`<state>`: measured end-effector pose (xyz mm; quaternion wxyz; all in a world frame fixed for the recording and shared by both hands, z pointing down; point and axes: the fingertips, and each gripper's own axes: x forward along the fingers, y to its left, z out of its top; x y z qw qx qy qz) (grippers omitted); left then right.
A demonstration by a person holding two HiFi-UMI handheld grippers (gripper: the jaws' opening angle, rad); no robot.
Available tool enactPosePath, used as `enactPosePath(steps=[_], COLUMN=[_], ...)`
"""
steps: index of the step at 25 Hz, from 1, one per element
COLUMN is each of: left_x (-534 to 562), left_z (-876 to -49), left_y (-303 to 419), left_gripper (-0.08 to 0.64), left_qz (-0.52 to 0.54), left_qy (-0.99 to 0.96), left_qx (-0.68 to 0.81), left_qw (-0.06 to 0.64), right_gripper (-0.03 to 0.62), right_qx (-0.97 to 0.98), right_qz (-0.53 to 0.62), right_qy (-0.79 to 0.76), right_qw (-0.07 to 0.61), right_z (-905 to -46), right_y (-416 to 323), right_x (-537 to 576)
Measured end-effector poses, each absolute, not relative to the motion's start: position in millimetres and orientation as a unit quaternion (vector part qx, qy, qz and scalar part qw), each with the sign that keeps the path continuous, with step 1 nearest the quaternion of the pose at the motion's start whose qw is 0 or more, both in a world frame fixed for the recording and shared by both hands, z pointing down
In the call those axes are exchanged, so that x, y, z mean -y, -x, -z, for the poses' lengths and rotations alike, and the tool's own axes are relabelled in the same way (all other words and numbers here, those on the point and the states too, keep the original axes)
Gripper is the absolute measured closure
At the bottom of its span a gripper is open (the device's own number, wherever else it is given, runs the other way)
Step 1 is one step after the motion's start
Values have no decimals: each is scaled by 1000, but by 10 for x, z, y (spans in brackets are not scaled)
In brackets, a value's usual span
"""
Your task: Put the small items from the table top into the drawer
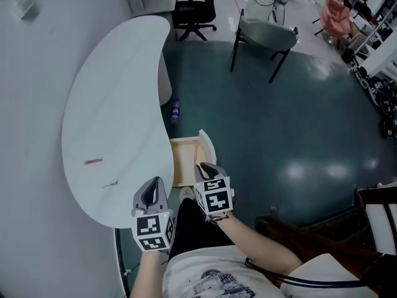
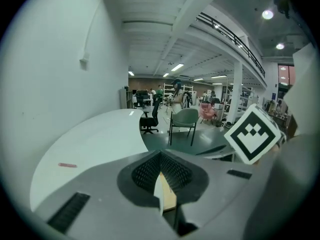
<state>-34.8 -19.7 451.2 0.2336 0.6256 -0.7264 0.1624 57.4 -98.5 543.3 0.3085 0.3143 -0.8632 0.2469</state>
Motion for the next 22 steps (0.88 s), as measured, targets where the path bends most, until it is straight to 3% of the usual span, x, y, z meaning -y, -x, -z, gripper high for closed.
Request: enactPosePath(steps=[14,22], left_x=[-214,-689], left_z=[-3728,-3434], left_y=[-26,266], left_gripper=[526,526], left_qz=[-128,-118], left_qy=[-627,-600], left_qx=[746,775], left_qw=[184,162], right_gripper=[565,571], right_qx=[928,952], right_qz=[-184,-141], right_qy=[-253,-216], right_qw=[202,164], right_z=[-4051,-3577], right_y=[-909,-692], right_x=[553,222])
